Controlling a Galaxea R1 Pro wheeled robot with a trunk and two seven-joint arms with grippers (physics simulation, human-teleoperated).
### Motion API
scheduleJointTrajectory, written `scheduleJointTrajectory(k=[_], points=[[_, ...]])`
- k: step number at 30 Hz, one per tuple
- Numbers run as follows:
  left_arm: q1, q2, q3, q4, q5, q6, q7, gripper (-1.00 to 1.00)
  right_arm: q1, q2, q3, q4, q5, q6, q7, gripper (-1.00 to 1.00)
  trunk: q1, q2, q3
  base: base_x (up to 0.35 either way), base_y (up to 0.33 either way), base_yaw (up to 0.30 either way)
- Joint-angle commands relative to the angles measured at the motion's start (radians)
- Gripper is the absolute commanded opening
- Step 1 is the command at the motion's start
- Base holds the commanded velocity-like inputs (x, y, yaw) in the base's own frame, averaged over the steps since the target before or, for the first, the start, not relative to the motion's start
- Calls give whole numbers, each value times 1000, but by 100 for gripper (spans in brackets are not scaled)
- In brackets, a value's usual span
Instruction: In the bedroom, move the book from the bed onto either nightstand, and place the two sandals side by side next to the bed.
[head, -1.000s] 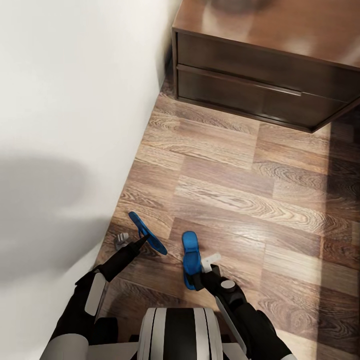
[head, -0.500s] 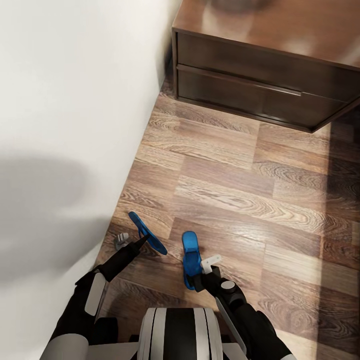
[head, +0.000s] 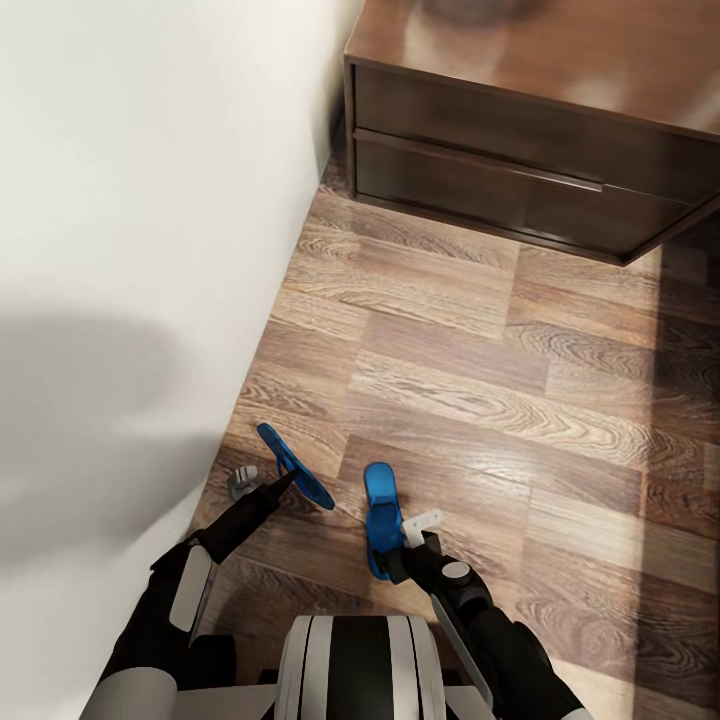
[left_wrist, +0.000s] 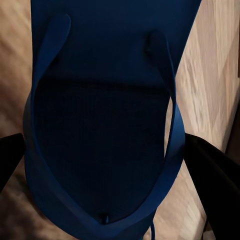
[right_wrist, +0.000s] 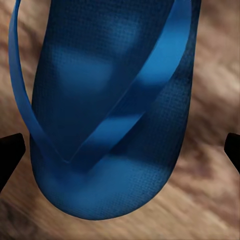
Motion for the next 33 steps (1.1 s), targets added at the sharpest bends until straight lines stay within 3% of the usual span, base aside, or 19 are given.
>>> scheduleJointTrajectory(k=[1, 33], points=[[0, -1, 3, 1, -6, 2, 0, -100, 0, 0, 0, -1, -3, 5, 1, 100, 0, 0, 0, 0, 0, 0], [0, -1, 4, 1, -6, 2, 0, -100, 0, 0, 0, -1, -3, 5, 1, 100, 0, 0, 0, 45, 0, 0]])
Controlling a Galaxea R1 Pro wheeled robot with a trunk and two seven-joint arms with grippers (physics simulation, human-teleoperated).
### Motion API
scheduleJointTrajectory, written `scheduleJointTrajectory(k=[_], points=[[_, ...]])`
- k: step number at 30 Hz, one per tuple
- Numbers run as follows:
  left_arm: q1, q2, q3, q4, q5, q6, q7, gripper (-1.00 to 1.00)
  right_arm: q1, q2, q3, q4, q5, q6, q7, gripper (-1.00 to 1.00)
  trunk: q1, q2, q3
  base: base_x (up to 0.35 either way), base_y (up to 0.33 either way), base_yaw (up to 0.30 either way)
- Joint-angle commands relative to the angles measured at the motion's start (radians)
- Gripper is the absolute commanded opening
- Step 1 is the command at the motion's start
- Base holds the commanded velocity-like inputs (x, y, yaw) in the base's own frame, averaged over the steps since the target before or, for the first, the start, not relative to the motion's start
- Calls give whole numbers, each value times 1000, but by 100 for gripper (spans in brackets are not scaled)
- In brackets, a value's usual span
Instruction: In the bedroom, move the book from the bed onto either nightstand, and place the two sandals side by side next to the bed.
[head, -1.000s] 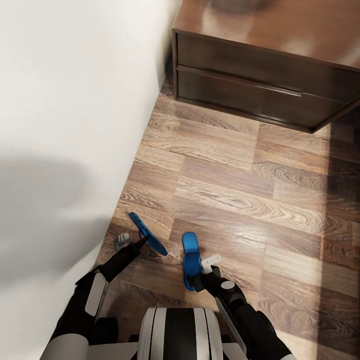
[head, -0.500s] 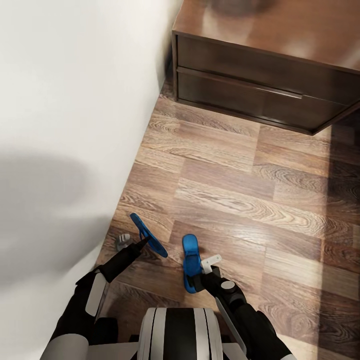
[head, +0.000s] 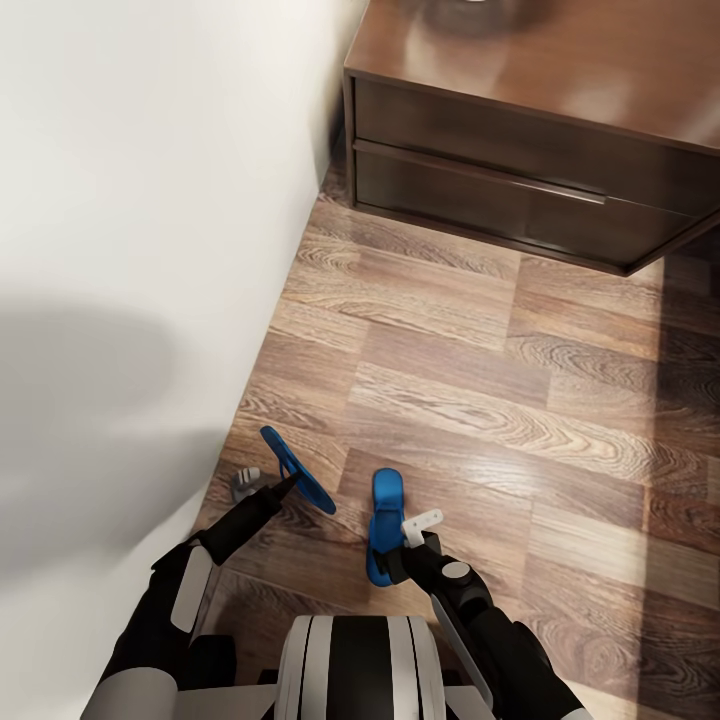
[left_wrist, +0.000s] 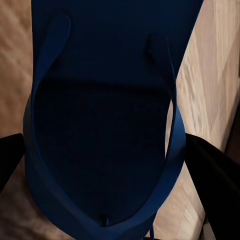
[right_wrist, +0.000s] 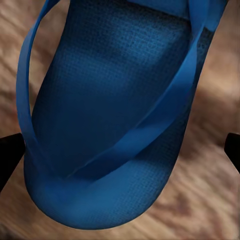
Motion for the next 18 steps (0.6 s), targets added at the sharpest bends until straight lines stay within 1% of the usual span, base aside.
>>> scheduleJointTrajectory(k=[1, 6, 7, 18], points=[[-1, -1, 7, -1, 12, -14, 3, -100, 0, 0, 0, -1, -3, 5, 1, 100, 0, 0, 0, 2, 0, 0], [-1, -1, 7, -1, 12, -14, 3, -100, 0, 0, 0, -1, -3, 5, 1, 100, 0, 0, 0, 0, 0, 0], [-1, -1, 7, -1, 12, -14, 3, -100, 0, 0, 0, -1, -3, 5, 1, -100, 0, 0, 0, 0, 0, 0], [-1, -1, 7, -1, 12, -14, 3, -100, 0, 0, 0, -1, -3, 5, 1, -100, 0, 0, 0, 0, 0, 0]])
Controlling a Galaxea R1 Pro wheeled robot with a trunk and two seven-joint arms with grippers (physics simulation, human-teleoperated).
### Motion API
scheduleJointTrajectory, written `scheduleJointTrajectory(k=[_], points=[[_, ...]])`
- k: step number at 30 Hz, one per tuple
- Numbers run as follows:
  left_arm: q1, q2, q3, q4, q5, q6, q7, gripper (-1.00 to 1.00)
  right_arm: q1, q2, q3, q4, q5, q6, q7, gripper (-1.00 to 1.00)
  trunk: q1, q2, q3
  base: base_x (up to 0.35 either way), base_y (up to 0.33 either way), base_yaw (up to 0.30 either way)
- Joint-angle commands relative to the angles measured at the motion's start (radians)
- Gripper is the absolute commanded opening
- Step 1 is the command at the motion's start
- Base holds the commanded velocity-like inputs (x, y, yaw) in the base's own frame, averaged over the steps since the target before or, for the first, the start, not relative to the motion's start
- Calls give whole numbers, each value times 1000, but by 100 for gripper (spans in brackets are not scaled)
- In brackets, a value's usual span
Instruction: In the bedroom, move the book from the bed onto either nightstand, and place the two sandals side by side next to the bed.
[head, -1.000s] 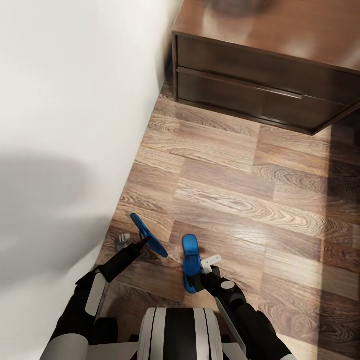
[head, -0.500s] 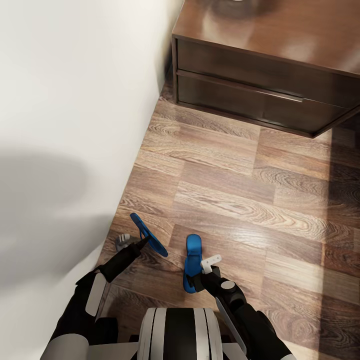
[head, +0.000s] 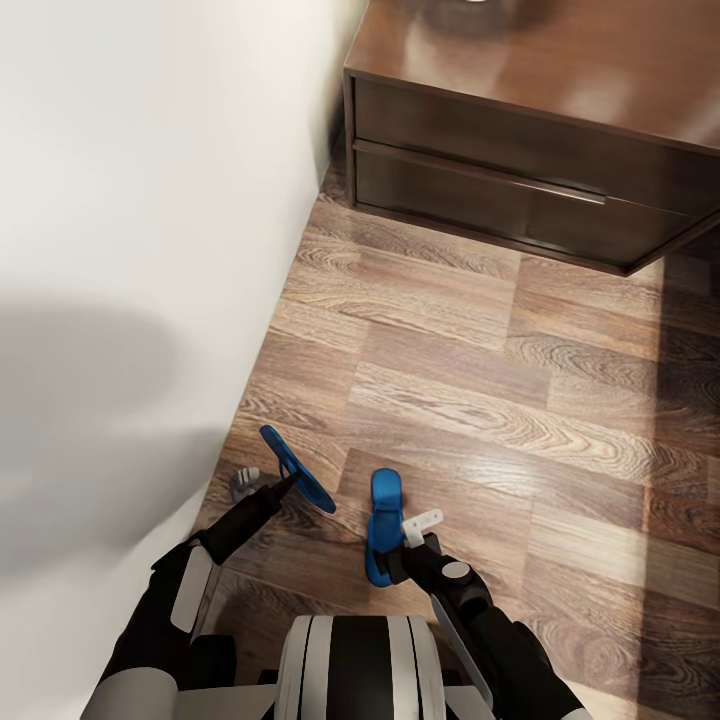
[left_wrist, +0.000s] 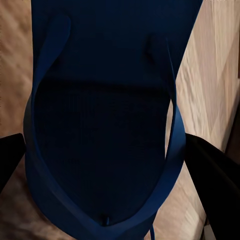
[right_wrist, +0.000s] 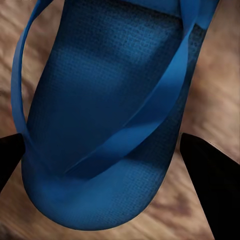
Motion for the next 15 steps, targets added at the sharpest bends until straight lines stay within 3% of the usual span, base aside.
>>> scheduleJointTrajectory(k=[1, 15], points=[[-1, -1, 7, -1, 12, -5, 6, -100, 0, 0, 0, -1, -2, 5, 1, -100, 0, 0, 0, 0, 0, 0], [-1, -1, 6, -1, 12, -4, 6, -100, 0, 0, 0, -1, -2, 5, 1, -100, 0, 0, 0, 0, 0, 0]])
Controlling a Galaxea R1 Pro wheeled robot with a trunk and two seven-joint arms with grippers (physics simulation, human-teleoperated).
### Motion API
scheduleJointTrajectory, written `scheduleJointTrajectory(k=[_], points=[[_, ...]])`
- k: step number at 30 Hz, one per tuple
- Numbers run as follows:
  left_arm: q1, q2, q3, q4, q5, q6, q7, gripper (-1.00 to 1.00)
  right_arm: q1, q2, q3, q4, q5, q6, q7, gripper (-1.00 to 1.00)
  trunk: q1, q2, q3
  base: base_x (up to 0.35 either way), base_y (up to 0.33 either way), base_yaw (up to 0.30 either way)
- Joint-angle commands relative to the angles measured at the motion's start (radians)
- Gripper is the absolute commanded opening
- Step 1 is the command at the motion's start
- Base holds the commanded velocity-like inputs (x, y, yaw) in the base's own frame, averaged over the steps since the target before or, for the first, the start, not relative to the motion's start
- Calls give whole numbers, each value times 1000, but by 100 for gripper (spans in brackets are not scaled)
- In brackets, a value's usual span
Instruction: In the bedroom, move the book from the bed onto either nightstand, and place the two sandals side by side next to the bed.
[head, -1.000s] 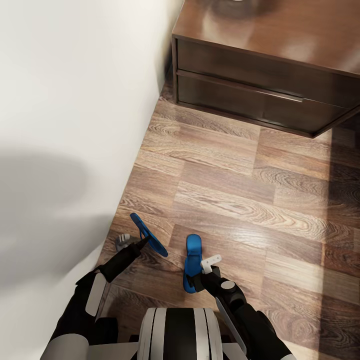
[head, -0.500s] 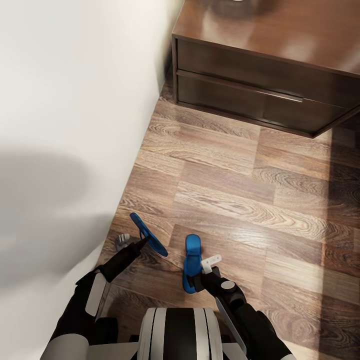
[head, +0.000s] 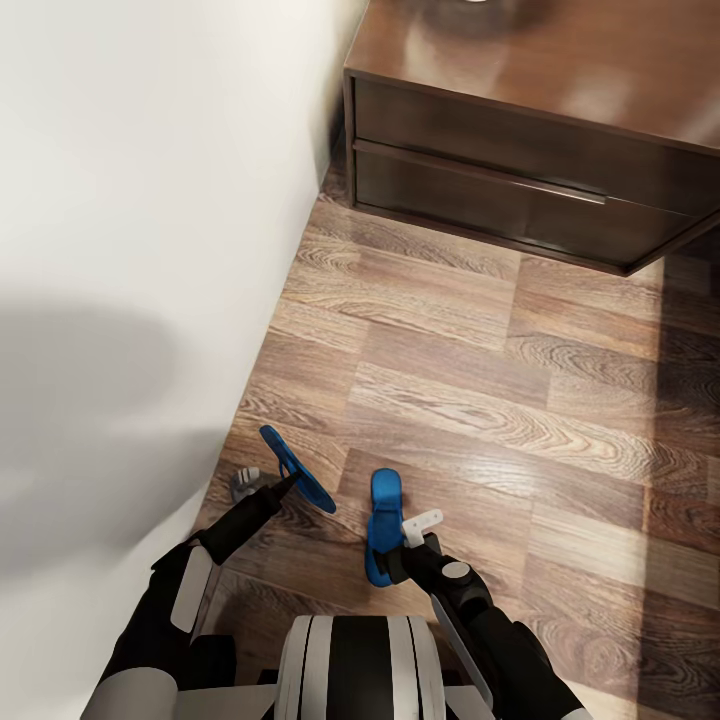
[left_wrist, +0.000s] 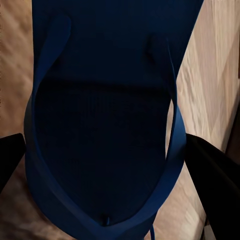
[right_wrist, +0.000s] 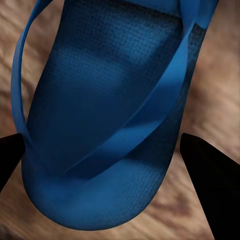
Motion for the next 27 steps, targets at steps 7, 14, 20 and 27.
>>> scheduleJointTrajectory(k=[7, 14, 20, 27], points=[[-1, -1, 6, -1, 11, -3, 3, -100, 0, 0, 0, -1, -2, 5, 2, -100, -3, 1, 23, 0, 0, 0], [-1, -1, 6, -1, 11, -3, 3, -100, 0, 0, 1, -1, -2, 5, 2, -100, -6, 3, 50, 0, 0, 0], [-1, -1, 6, -1, 11, -3, 3, -100, 0, 0, 0, -1, -1, 5, 2, -100, -8, 4, 73, 0, 0, 0], [-1, -1, 6, -1, 11, -3, 3, -100, 0, -2, -1, -27, 0, 6, 6, -100, -12, 6, 100, 0, 0, 0]])
